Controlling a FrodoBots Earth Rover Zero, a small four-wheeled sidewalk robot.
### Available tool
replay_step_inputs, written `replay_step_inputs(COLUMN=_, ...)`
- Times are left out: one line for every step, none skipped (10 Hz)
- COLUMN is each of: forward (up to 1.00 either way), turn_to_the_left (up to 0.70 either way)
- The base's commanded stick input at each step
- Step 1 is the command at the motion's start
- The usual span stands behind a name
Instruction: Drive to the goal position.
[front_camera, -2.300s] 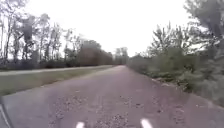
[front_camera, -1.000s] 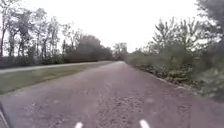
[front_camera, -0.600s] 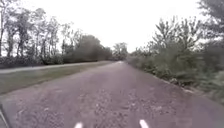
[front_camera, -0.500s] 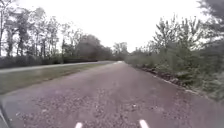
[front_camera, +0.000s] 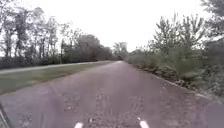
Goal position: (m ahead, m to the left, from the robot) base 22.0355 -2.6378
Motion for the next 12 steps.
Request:
replay_step_inputs(forward=0.7, turn_to_the_left=0.0)
replay_step_inputs(forward=0.7, turn_to_the_left=0.0)
replay_step_inputs(forward=0.7, turn_to_the_left=0.0)
replay_step_inputs(forward=0.7, turn_to_the_left=0.0)
replay_step_inputs(forward=0.7, turn_to_the_left=0.0)
replay_step_inputs(forward=0.7, turn_to_the_left=0.0)
replay_step_inputs(forward=0.7, turn_to_the_left=0.0)
replay_step_inputs(forward=0.7, turn_to_the_left=0.0)
replay_step_inputs(forward=0.7, turn_to_the_left=0.0)
replay_step_inputs(forward=0.7, turn_to_the_left=0.0)
replay_step_inputs(forward=0.7, turn_to_the_left=0.0)
replay_step_inputs(forward=0.7, turn_to_the_left=0.0)
